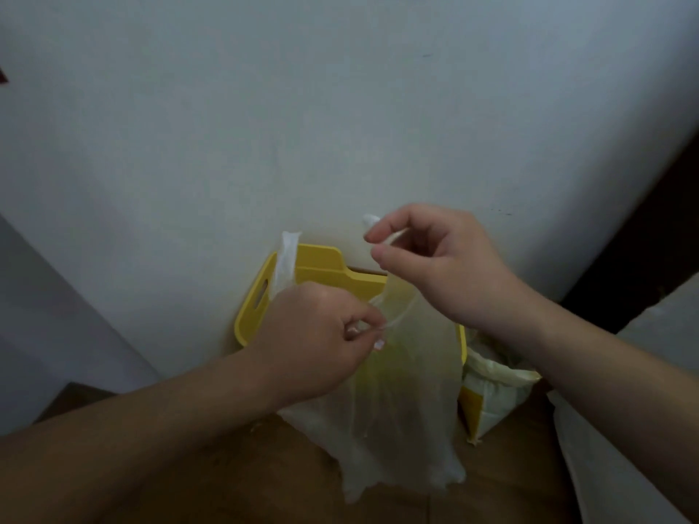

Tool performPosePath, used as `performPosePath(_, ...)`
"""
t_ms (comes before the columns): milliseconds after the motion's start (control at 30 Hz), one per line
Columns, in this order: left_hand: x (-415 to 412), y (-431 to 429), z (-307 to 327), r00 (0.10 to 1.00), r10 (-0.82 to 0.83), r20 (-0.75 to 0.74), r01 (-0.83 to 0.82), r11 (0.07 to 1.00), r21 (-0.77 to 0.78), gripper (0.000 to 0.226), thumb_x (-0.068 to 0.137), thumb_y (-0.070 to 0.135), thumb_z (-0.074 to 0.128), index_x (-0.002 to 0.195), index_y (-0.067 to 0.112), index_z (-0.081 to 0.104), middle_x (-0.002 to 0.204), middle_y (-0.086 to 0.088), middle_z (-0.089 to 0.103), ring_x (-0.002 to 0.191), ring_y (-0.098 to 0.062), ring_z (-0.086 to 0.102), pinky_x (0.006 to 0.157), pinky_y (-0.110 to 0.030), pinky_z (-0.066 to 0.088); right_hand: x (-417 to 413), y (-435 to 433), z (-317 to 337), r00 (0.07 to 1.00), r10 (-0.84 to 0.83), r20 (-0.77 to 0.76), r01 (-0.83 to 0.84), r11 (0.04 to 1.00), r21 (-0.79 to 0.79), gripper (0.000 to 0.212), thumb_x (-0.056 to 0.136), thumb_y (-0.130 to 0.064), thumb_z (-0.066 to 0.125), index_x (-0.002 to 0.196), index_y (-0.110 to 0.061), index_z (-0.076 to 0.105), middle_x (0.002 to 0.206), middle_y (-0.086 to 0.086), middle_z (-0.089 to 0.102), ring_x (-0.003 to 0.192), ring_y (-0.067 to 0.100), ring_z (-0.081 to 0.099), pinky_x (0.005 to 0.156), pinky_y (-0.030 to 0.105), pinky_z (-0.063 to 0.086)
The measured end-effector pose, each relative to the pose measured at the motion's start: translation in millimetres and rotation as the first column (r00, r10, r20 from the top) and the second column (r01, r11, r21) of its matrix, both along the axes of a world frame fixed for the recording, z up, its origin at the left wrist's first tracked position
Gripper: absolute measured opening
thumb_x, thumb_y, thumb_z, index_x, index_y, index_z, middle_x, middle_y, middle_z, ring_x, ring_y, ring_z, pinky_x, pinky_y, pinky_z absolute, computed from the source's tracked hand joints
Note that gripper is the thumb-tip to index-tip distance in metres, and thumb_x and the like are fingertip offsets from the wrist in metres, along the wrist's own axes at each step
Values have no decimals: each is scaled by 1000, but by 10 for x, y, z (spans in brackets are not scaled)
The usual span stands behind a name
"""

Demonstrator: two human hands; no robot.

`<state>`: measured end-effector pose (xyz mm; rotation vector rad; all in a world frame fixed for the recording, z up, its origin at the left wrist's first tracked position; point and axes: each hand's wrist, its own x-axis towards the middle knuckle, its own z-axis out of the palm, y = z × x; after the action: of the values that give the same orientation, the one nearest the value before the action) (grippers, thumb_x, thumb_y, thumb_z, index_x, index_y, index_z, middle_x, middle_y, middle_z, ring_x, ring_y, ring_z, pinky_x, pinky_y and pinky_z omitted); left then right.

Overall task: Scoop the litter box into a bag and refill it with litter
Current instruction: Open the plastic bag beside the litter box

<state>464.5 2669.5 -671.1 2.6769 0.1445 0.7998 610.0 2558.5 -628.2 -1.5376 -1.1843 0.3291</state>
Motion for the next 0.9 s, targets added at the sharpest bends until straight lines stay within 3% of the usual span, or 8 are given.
performPosePath(67,-44,-13,18,999,-24,44,20,997,74,10,73,33,74,80,28,79,65,7,69,63,-9,58,56,-16,34,-61,70,53,1000,3,-3,-3,1000,-7,4,82,-19,73,85,-20,71,72,21,67,61,31,57,59,44,50)
performPosePath(133,-58,23,73,992,-40,121,20,987,157,5,73,26,76,78,26,79,62,5,67,63,-11,56,55,-18,31,-81,104,75,1000,-10,1,10,1000,-27,5,84,-15,73,86,-19,71,73,20,68,61,29,57,57,38,49)
performPosePath(233,-53,119,173,973,-71,219,4,957,291,6,77,20,73,77,24,78,59,4,65,57,-13,57,50,-25,40,-87,119,95,1000,-26,-5,26,999,-43,7,85,-13,72,86,-20,72,73,18,69,59,18,55,53,22,42)
performPosePath(367,-35,192,127,971,-88,224,0,931,365,7,79,20,73,76,22,78,61,3,66,56,-22,61,49,-31,44,-79,99,59,998,-61,24,63,993,-98,7,86,-16,71,87,-23,72,72,15,70,56,16,54,51,22,42)
performPosePath(500,-87,136,-165,987,-116,110,75,943,323,7,79,22,71,74,21,76,58,2,61,58,-24,55,53,-35,42,-123,3,-151,993,-70,92,91,964,-250,9,89,-18,67,89,-25,72,71,2,71,62,17,64,59,27,50)
performPosePath(600,-123,89,-373,990,-136,20,127,957,262,8,79,23,69,75,22,75,60,3,63,60,-22,54,56,-32,37,-165,-73,-332,993,-26,112,70,910,-409,13,92,-13,62,94,-24,69,76,-11,67,72,8,69,64,19,51)
performPosePath(767,-147,-22,-510,987,-106,-124,114,991,67,12,69,29,77,80,25,78,60,5,67,56,-17,62,54,-27,47,-203,-136,-505,981,42,190,73,827,-558,20,93,-14,57,111,-19,66,105,-4,69,88,11,68,80,23,51)
performPosePath(900,-164,-25,-535,979,11,-206,-24,998,-61,22,64,41,73,80,27,79,54,4,64,52,-14,61,53,-22,41,-203,-152,-612,971,79,228,82,780,-620,22,93,-18,60,114,-18,66,106,-6,68,93,10,65,79,20,47)
